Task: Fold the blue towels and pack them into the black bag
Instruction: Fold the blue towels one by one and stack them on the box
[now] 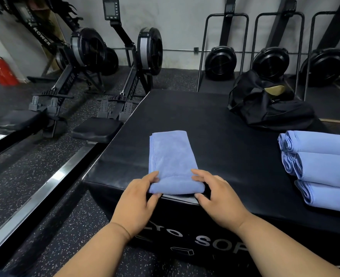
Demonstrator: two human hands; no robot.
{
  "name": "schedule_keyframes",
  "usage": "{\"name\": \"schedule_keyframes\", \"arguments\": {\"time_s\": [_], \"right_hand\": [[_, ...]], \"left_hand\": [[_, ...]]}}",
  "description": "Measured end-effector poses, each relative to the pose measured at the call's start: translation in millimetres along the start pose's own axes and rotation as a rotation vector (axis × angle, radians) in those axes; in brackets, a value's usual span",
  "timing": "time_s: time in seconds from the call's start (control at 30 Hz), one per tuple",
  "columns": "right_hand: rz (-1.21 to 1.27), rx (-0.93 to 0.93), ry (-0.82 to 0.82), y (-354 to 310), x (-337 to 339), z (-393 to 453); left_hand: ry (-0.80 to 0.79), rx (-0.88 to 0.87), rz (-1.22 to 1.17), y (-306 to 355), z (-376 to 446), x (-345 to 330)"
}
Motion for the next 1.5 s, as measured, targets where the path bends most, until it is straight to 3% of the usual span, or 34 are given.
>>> {"name": "schedule_keyframes", "arguments": {"time_s": [0.2,0.37,0.5,0.83,1.03,1.2,1.33,1.5], "right_hand": [[0.314,-0.139,0.025,10,10,12],[0.423,-0.153,0.020,6,13,16],[0.429,-0.157,0.009,8,2,21],[0.423,-0.237,0.041,8,-1,21],[0.390,-0.290,0.103,10,0,17],[0.312,-0.274,0.136,8,-1,16],[0.279,-0.184,0.173,-1,4,14],[0.218,-0.070,0.143,-14,7,12]], "left_hand": [[0.055,0.139,-0.225,-13,2,11],[0.012,0.102,-0.360,-8,4,8],[-0.030,0.088,-0.352,-4,8,2],[-0.019,0.251,-0.441,-13,16,-4],[0.108,0.268,-0.282,-5,12,4],[0.254,0.285,-0.348,-9,10,12],[0.143,0.095,-0.206,5,12,15],[-0.054,0.098,-0.232,1,11,10]]}}
Point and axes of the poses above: each hand's wrist, its own z-axis towards the middle knuckle, its own x-axis out of the back of the hand, y = z × x, the point moved 8 cm from there along z, towards the middle knuckle, and after that the axes turned 8 degrees about -z, right-handed, at the moved point
